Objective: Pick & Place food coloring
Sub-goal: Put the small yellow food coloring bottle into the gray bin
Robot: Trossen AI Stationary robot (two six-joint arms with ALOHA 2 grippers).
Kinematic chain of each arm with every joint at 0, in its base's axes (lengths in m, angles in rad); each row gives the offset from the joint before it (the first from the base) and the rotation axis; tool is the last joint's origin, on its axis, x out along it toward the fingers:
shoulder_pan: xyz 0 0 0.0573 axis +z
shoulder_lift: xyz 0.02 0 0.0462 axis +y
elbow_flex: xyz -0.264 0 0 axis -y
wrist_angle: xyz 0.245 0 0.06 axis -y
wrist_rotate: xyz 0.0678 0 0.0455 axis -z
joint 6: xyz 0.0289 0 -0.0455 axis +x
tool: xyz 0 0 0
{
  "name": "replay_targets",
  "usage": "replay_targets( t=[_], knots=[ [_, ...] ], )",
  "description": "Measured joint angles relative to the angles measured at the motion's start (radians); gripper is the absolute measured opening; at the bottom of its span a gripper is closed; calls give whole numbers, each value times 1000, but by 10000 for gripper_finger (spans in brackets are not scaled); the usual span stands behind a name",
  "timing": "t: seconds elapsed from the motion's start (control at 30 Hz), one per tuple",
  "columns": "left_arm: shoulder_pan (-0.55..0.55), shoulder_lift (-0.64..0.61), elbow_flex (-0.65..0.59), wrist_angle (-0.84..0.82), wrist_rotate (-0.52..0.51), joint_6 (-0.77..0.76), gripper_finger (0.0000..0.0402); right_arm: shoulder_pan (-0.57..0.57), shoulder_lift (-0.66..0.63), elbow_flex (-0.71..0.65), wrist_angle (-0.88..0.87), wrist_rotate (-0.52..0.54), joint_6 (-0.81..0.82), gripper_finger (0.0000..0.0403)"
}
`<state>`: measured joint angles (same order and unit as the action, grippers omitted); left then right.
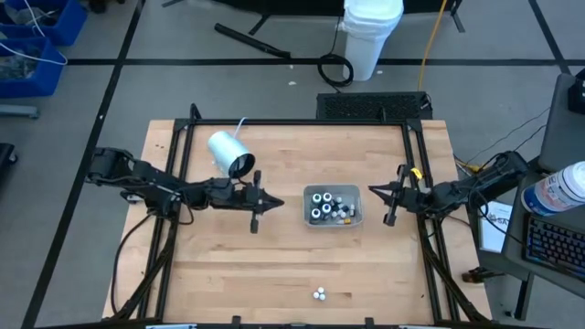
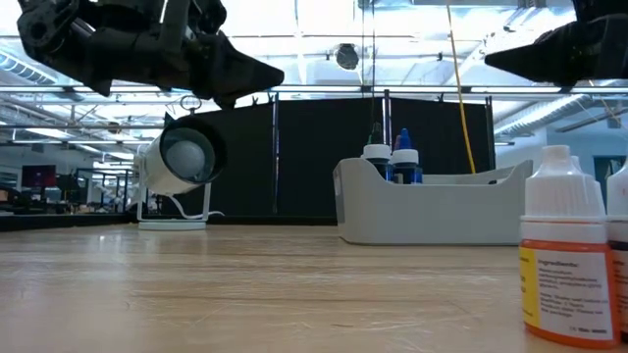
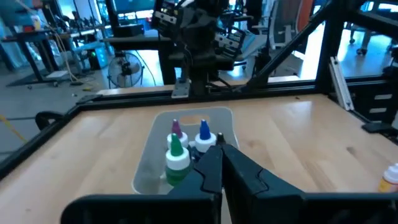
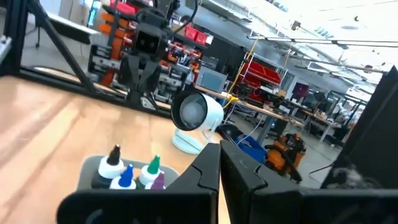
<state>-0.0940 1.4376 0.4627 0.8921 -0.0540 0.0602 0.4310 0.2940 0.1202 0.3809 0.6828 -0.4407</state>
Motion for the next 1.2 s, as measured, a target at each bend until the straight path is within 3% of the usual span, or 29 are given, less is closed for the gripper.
replay_targets(
  t=[0.2,0.33,0.6,0.8,1.07,1.2],
  knots=[
    [-1,0,4,-2,0,71,4,-23,45,1,0,-10,64,1],
    [0,0,4,-4,0,45,16,-4,180,67,-15,-26,134,1],
    [-1,0,5,28,0,16,47,116,606,364,-138,-22,194,0],
    [-1,0,6,47,0,36,48,219,912,603,-290,117,261,0],
    [-1,0,6,49,0,-2,49,389,1161,866,-429,132,452,0],
    [-1,0,6,65,0,-19,49,425,1258,923,-476,114,511,0]
  ],
)
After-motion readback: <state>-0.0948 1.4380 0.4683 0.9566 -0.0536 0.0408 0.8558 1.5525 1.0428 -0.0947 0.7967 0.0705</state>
